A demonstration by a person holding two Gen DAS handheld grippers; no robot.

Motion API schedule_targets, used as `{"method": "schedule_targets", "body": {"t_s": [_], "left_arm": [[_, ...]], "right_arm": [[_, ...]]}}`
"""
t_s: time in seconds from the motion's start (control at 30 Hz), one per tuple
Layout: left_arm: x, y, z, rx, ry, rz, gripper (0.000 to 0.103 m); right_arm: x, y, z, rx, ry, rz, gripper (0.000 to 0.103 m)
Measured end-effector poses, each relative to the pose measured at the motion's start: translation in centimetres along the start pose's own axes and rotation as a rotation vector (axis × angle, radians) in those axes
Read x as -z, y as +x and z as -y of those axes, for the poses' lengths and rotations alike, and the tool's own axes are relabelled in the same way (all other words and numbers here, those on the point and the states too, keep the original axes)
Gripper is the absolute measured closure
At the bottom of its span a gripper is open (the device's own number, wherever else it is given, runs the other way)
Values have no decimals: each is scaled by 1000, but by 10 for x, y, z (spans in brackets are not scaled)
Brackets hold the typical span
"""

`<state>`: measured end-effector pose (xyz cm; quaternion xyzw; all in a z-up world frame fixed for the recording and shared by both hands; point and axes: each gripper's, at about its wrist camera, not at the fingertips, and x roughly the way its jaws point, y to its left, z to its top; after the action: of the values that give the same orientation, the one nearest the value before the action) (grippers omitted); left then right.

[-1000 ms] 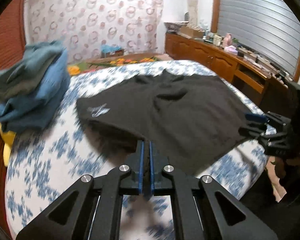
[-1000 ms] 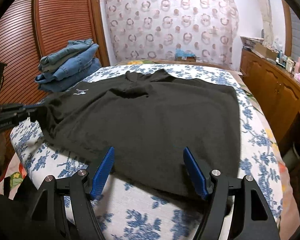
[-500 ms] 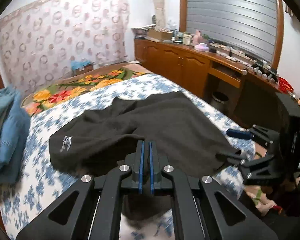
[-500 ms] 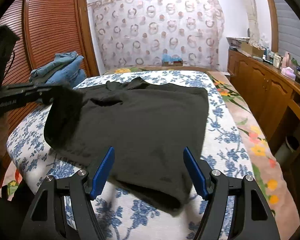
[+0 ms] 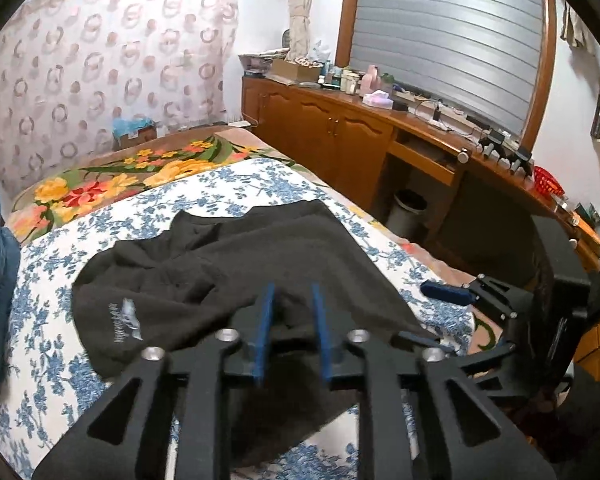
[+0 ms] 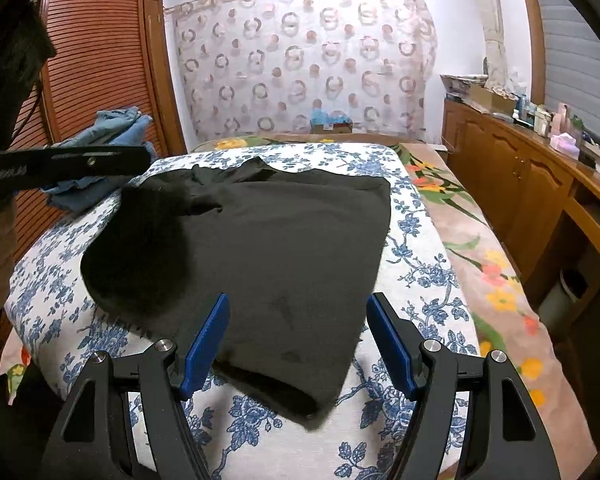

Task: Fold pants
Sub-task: 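Lift the hem with the left gripper, fold it over, then open, then close the right gripper on the folded garment's edge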

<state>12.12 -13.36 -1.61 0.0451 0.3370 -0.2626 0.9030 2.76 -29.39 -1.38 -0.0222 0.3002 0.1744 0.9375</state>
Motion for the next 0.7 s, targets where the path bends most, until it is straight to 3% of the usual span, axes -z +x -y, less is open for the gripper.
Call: {"method": "schedule_targets", "body": {"t_s": [0.03, 0.13, 0.2, 0.43, 0.7], "left_arm": [[0, -1, -3, -25, -1, 2, 56], [2, -4, -7, -42, 2, 21, 38], [6, -5, -13, -51, 2, 33, 33], [23, 7, -42, -86, -17, -3, 33], [55, 14, -58, -114, -35, -59, 33]], "right_arm": [[-2, 1, 0, 0, 4, -1, 30], [-7, 3, 1, 0, 5, 1, 30], [-10, 2, 2, 1, 2, 15, 30], [-18, 19, -4, -34, 15, 17, 31], [-21, 38, -26, -63, 2, 5, 44]]}}
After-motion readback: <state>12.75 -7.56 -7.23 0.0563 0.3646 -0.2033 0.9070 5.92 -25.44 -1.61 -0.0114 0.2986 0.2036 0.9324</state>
